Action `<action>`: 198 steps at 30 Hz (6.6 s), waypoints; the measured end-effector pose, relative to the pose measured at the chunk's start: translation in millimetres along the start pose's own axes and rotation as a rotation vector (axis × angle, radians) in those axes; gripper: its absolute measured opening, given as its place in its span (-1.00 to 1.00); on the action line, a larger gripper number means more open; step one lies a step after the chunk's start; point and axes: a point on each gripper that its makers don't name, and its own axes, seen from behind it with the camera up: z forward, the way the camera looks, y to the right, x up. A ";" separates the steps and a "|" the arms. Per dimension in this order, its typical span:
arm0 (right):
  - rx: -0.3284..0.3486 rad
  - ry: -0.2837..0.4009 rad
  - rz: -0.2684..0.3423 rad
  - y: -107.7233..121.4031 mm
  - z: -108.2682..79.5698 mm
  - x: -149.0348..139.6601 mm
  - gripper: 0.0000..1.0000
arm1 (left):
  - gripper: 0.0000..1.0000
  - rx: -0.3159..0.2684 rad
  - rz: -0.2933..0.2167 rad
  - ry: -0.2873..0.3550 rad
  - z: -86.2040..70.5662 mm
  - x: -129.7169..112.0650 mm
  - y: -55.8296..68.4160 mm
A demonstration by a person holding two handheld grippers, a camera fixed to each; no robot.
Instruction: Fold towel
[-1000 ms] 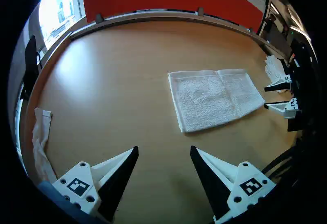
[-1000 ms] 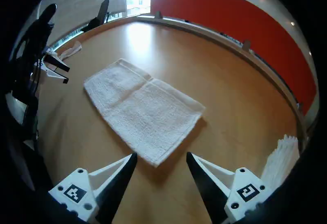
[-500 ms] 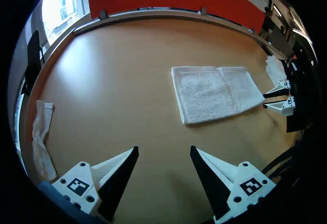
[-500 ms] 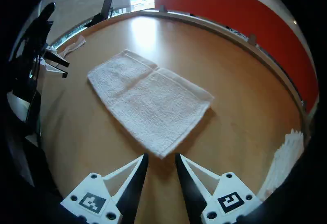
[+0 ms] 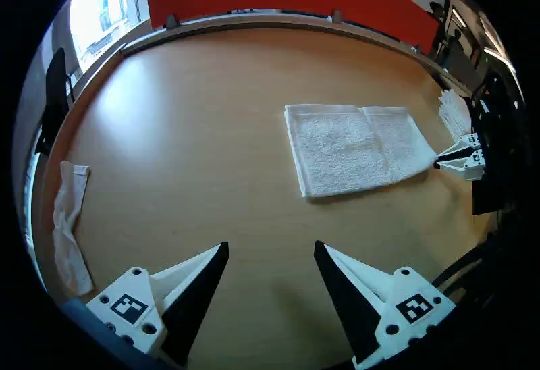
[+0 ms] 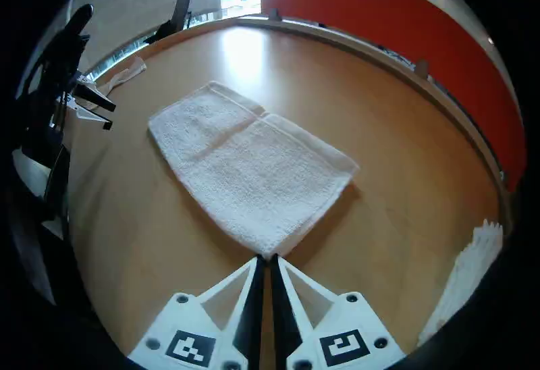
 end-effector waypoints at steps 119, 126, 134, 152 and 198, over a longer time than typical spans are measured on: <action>0.102 0.080 -0.234 -79.1 -7.9 89.4 0.67 | 0.87 0.015 -0.041 0.070 -29.0 13.5 -11.3; 0.091 0.063 -0.221 -75.5 -7.8 76.0 0.67 | 0.87 0.015 -0.038 0.075 -30.8 16.3 -10.7; 0.065 0.028 -0.203 -63.0 -8.1 50.8 0.68 | 0.87 0.015 -0.037 0.075 -31.2 15.4 -9.7; 0.042 -0.037 -0.166 -50.1 -7.2 8.3 0.64 | 0.87 0.011 -0.026 0.078 -31.8 15.2 -5.0; 0.056 -0.052 -0.111 -56.0 -2.6 -8.2 -0.92 | 0.88 0.005 -0.024 0.076 -30.5 15.2 -0.5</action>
